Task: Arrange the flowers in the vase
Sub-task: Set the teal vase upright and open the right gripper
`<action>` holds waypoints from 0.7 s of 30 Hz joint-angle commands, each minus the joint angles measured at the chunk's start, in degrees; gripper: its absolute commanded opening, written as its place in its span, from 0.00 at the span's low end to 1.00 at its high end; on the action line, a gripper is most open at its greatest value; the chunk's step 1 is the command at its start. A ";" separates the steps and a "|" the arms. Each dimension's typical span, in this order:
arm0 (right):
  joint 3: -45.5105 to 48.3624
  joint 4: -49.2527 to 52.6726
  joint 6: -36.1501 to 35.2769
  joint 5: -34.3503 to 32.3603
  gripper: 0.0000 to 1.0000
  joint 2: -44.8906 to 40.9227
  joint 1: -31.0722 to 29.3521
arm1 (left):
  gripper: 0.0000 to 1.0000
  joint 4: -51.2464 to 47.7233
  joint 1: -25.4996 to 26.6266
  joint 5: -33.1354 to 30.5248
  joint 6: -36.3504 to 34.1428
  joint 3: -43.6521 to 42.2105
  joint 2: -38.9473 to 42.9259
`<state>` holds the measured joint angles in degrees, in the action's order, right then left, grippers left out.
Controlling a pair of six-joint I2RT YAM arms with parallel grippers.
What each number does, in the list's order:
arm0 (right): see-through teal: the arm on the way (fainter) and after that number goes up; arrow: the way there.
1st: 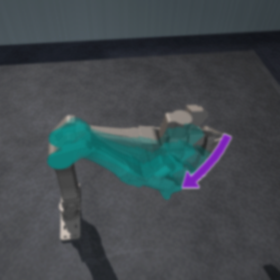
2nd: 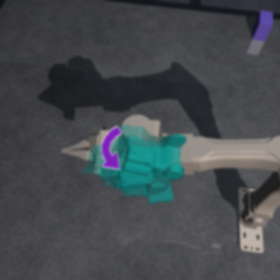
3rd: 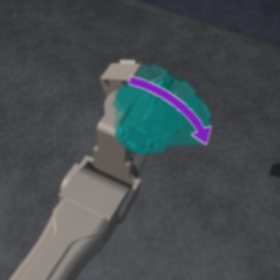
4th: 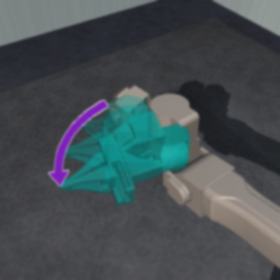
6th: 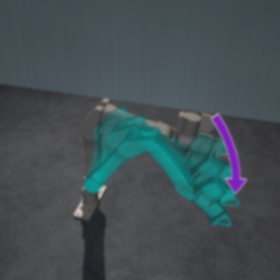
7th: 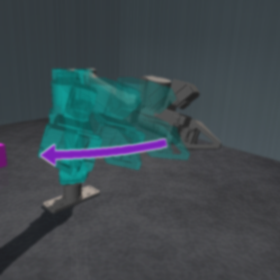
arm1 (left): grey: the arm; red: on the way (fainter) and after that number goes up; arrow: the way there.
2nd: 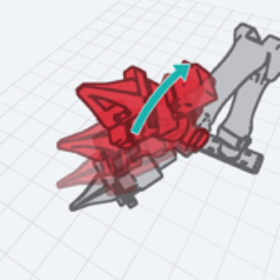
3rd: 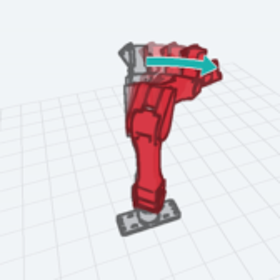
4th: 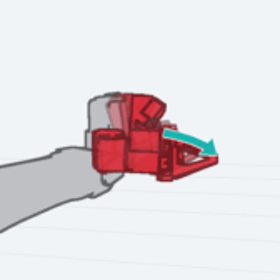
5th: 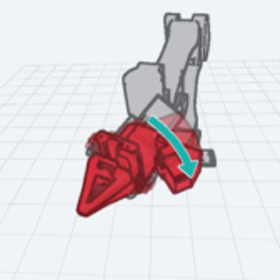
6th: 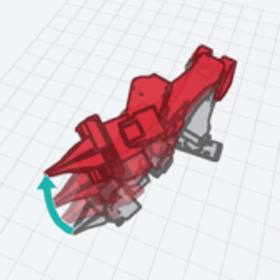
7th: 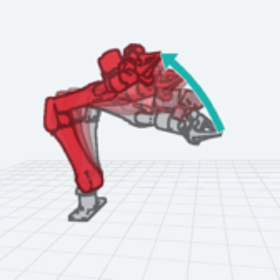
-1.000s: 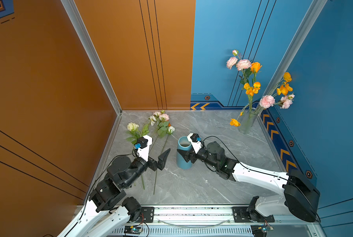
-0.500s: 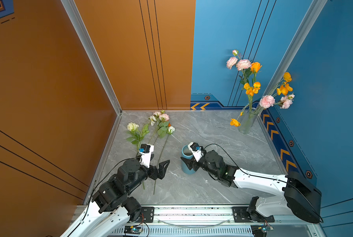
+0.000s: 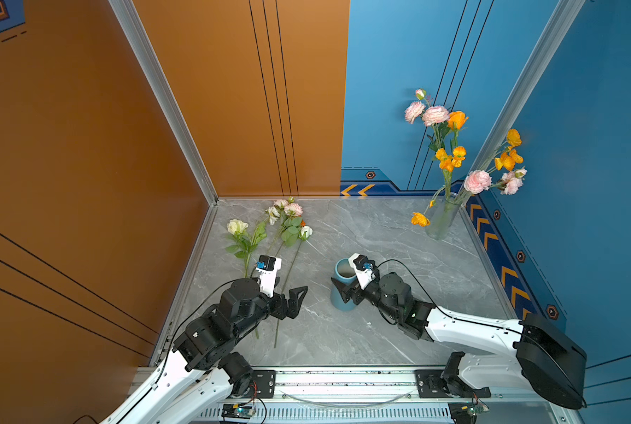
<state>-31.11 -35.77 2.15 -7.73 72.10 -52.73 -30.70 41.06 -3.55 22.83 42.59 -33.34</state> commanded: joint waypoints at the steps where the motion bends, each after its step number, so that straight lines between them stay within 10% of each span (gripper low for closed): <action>1: -0.15 -2.58 0.80 1.57 1.00 -2.25 1.50 | 0.98 -0.30 0.76 1.42 -1.51 3.08 -1.84; 16: -7.27 19.00 10.76 20.59 1.00 -21.62 22.83 | 0.97 -5.36 0.36 -3.96 -14.47 14.72 -16.31; 21: -6.66 24.18 8.15 16.62 1.00 -21.83 23.78 | 0.95 -3.93 0.01 -5.08 -15.81 16.03 -20.91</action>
<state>-38.20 -17.87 9.50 7.64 49.60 -29.54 -33.61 41.30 -6.46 9.58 56.90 -52.69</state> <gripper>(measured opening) 0.997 0.955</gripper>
